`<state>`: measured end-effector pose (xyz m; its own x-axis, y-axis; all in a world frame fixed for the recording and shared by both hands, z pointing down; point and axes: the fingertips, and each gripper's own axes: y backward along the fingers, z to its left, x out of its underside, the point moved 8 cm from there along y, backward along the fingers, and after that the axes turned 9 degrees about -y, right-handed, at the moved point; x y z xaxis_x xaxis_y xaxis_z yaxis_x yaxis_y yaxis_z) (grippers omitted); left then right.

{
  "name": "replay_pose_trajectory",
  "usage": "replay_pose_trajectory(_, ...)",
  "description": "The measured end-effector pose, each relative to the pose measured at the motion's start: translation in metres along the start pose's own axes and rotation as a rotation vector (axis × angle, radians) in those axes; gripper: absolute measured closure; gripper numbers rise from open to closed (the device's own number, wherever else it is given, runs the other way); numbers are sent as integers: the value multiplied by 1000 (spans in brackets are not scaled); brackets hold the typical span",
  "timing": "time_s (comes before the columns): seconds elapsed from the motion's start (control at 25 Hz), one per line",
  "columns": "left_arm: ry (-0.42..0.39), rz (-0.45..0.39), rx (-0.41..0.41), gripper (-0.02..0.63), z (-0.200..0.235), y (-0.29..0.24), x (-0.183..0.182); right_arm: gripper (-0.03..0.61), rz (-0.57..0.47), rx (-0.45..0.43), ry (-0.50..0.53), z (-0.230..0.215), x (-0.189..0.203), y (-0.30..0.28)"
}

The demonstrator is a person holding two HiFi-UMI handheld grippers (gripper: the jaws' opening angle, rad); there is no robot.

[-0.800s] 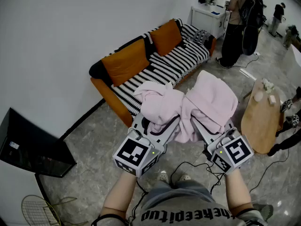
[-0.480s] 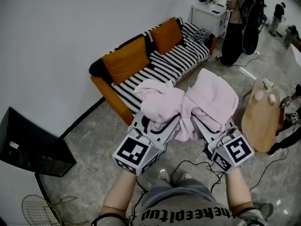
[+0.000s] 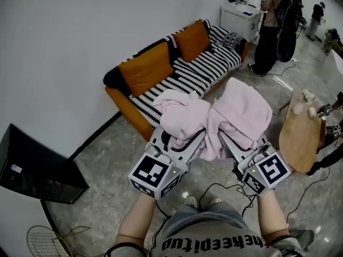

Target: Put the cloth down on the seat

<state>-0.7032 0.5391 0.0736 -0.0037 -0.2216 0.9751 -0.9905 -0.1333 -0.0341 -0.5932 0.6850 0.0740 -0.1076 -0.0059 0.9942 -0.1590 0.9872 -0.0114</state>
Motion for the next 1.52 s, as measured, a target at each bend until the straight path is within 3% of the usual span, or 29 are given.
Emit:
replay_pose_trajectory(0.32, 8, -15, 45, 373, 21, 9, 16, 397, 4, 54, 27, 16, 10, -17)
replay_pose_trajectory(0.52, 11, -18, 58, 373, 34, -12, 1, 397, 8, 68, 16, -1, -9, -25)
replay_pose_trajectory(0.72, 11, -15, 59, 373, 44, -29, 17, 397, 10, 74, 9, -18, 3, -39)
replay_pose_trajectory(1.16, 14, 12, 26, 373, 73, -108, 27, 397, 10, 40, -19, -102, 4, -76)
replay_pose_trajectory(1.4, 16, -9, 11, 373, 83, -134, 54, 399, 1, 32, 4, -130, 22, -93)
replay_pose_trajectory(1.52, 13, 6, 16, 373, 87, -175, 43, 399, -2, 30, -13, -170, 11, -95)
